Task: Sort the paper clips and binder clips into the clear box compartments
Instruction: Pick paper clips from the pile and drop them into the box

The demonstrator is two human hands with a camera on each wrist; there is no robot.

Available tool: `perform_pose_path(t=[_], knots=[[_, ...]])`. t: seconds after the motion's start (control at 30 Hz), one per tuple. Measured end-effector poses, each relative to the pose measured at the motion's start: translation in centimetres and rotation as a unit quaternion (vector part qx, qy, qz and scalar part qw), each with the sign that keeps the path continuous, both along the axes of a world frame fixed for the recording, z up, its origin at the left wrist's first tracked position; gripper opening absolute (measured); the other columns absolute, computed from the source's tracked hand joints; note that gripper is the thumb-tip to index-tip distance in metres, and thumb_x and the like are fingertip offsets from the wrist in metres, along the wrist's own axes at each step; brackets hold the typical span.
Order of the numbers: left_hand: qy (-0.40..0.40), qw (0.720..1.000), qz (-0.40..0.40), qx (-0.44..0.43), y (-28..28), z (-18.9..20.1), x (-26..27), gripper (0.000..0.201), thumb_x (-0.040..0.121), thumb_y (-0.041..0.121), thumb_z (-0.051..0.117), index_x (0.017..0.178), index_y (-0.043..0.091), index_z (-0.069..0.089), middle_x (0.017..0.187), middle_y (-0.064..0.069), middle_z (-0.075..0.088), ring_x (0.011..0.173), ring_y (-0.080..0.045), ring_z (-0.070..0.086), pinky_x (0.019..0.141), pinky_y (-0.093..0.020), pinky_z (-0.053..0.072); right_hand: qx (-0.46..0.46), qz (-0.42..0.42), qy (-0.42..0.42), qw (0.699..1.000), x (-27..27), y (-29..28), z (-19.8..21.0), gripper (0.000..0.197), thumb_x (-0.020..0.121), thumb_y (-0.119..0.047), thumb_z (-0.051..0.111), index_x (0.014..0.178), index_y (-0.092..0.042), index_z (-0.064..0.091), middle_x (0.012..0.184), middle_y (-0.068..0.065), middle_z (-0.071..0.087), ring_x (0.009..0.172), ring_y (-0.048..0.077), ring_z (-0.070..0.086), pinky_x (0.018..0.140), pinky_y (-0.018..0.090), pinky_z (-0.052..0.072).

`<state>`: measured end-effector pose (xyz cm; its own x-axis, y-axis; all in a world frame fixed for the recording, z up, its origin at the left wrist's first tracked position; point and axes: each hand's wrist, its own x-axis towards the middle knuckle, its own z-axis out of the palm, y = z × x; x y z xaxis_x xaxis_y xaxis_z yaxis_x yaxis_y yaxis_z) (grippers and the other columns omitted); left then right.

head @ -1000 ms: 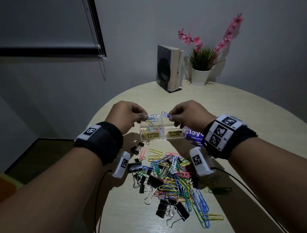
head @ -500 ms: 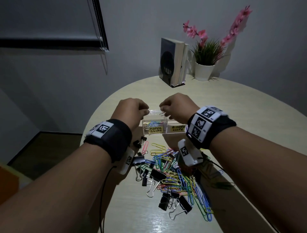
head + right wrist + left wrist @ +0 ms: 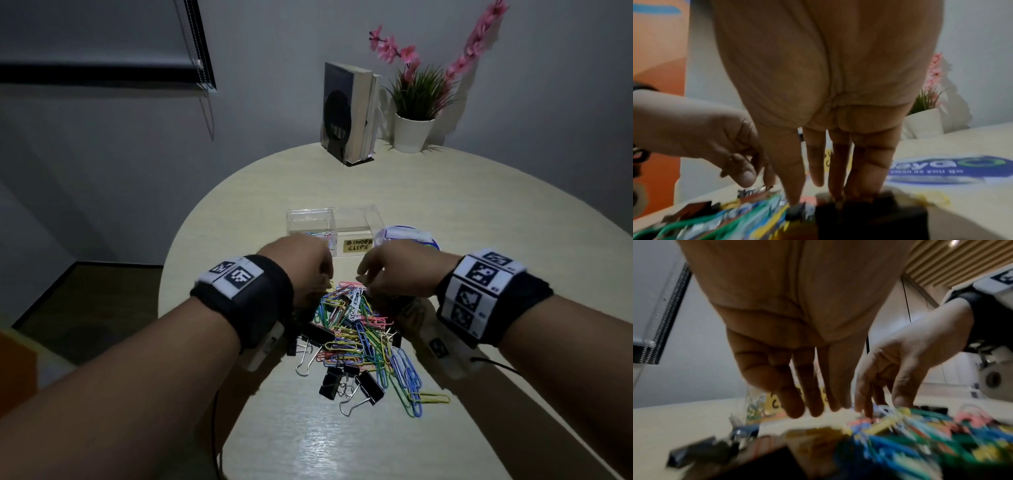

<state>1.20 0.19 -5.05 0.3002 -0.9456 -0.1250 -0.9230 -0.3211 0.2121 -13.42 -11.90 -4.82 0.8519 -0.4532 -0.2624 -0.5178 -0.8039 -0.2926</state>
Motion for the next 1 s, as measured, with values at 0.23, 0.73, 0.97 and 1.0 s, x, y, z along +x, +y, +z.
perform_pose_path(t=[0.23, 0.73, 0.97, 1.0], knots=[[-0.023, 0.998, -0.01, 0.065, 0.0, -1.7, 0.2, 0.024, 0.087, 0.018, 0.062, 0.108, 0.025, 0.069, 0.115, 0.0, 0.066, 0.103, -0.023, 0.062, 0.074, -0.027, 0.041, -0.023, 0.001, 0.017, 1.0, 0.1, 0.4, -1.4, 0.015, 0.086, -0.025, 0.068, 0.095, -0.014, 0.071, 0.091, 0.001, 0.069, 0.083, 0.016, 0.059, 0.072, 0.022, 0.041], [0.085, 0.986, 0.098, -0.106, 0.3, 0.5, 2.7, 0.018, 0.087, 0.026, 0.07, 0.101, 0.016, 0.074, 0.099, -0.001, 0.072, 0.085, -0.016, 0.06, 0.076, -0.024, 0.043, 0.066, -0.112, -0.148, 0.98, 1.8, -2.0, 1.0, 0.005, 0.079, -0.015, 0.074, 0.082, -0.013, 0.077, 0.053, -0.016, 0.061, 0.056, -0.001, 0.055, 0.053, 0.016, 0.038], [0.122, 0.95, 0.213, -0.191, -2.1, 1.6, 5.3, 0.022, 0.085, 0.025, 0.073, 0.101, 0.01, 0.077, 0.091, -0.008, 0.075, 0.088, -0.025, 0.069, 0.08, -0.03, 0.053, 0.045, -0.137, -0.218, 0.965, 6.4, -1.8, 1.7, 0.017, 0.082, -0.018, 0.07, 0.096, -0.015, 0.08, 0.096, 0.003, 0.077, 0.091, 0.017, 0.067, 0.079, 0.026, 0.05], [0.125, 0.952, 0.214, -0.181, -2.4, 1.5, 5.4, 0.023, 0.084, 0.026, 0.074, 0.1, 0.01, 0.077, 0.091, -0.008, 0.075, 0.088, -0.024, 0.069, 0.083, -0.032, 0.054, 0.054, -0.135, -0.22, 0.965, 6.8, -1.7, 1.7, 0.017, 0.083, -0.018, 0.07, 0.097, -0.016, 0.08, 0.097, 0.002, 0.077, 0.093, 0.017, 0.067, 0.081, 0.026, 0.05]])
